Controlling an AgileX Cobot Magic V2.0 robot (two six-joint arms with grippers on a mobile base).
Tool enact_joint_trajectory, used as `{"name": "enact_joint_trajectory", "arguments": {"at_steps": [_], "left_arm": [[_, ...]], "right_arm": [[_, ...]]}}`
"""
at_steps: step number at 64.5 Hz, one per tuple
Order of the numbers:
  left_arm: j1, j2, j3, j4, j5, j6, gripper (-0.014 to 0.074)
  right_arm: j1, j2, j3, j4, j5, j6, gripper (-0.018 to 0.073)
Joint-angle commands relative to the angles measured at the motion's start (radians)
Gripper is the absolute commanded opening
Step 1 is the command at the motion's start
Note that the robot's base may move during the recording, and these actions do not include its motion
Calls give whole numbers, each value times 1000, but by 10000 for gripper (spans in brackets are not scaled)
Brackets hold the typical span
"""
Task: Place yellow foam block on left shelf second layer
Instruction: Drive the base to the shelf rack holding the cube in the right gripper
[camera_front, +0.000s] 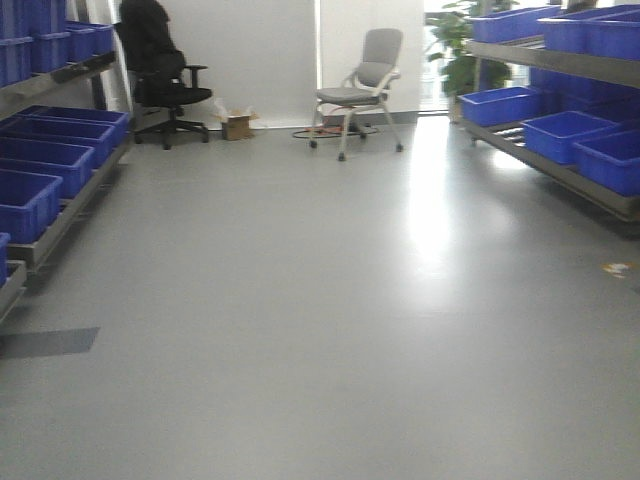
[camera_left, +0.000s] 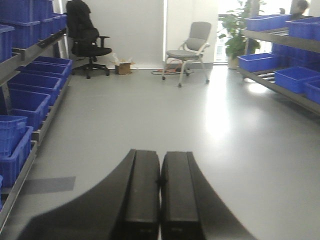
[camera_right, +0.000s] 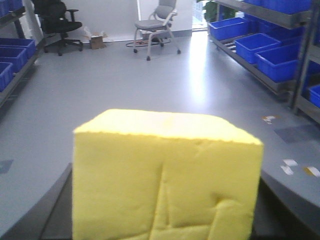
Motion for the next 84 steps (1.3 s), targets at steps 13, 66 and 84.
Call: {"name": "enact_joint_trajectory", "arguments": {"at_steps": [13, 66, 84], "left_arm": [[-7, 7, 26, -7, -88, -4, 136], [-7, 7, 26, -7, -88, -4, 136], [-7, 7, 26, -7, -88, -4, 136]], "right_arm": [[-3, 19, -24, -20, -85, -10, 279], [-3, 20, -24, -20, -85, -10, 279], [-3, 20, -24, -20, -85, -10, 279]]}}
